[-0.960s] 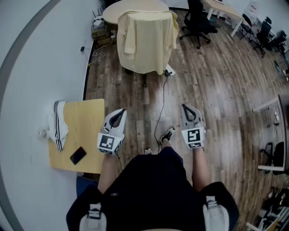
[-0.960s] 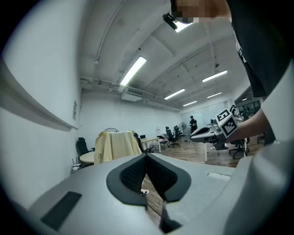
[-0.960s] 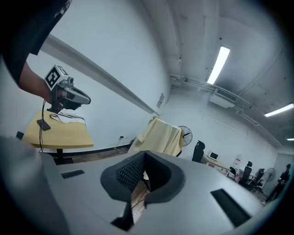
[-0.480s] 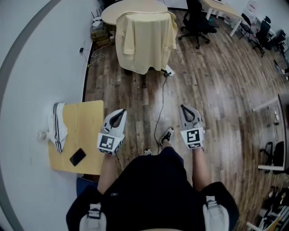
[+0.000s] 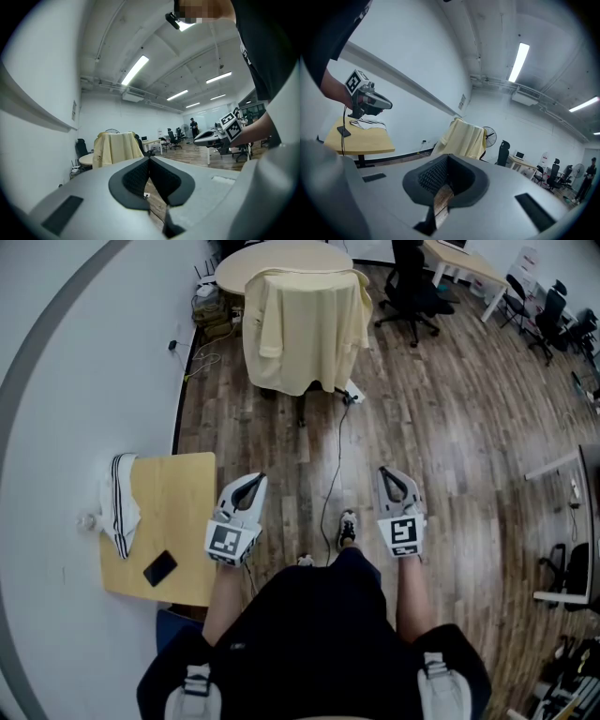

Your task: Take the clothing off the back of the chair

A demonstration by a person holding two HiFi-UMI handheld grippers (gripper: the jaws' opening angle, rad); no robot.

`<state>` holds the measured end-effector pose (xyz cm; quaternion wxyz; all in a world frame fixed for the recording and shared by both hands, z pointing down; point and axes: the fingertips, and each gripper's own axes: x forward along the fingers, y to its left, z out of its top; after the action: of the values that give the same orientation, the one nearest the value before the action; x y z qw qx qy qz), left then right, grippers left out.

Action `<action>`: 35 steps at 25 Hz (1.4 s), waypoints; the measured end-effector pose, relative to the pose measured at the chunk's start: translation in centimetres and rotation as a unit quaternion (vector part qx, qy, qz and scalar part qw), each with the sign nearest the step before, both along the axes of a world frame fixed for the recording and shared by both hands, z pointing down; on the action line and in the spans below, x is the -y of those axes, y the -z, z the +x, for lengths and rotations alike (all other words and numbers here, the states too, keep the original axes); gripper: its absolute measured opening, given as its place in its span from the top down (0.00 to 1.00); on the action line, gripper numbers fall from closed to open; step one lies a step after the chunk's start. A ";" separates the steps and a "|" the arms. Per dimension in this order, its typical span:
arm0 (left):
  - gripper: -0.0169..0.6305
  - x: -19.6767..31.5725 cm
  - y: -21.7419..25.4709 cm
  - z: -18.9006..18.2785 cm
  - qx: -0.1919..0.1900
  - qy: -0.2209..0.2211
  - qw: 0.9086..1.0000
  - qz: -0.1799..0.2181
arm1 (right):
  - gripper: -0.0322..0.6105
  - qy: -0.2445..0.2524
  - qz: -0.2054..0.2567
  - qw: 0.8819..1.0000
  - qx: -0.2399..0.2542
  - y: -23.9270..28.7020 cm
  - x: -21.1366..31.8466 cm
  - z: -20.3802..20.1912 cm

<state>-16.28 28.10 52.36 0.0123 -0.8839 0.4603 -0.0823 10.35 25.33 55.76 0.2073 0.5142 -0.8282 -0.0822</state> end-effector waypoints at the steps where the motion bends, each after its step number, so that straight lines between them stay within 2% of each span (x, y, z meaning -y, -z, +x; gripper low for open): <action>1: 0.97 0.2 0.0 -0.1 0.002 0.002 1.000 -0.001 | 0.96 0.001 0.000 1.000 0.005 0.2 0.3 0.0; 7: 0.97 1.5 -0.1 -0.2 0.004 0.014 1.000 -0.006 | 0.96 0.005 -0.001 1.000 0.007 0.4 2.1 0.2; 16: 0.97 6.6 2.0 -0.1 0.002 0.028 1.000 0.004 | 0.96 0.015 0.004 1.000 0.009 1.6 7.6 0.4; 35: 0.97 15.4 1.6 2.4 0.005 0.067 0.998 -0.003 | 0.96 0.053 -0.013 0.998 0.016 1.0 18.5 2.8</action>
<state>-13.91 12.67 50.81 0.0064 -0.8508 0.5180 -0.0885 13.12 6.84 54.77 0.1963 0.4684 -0.8582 -0.0744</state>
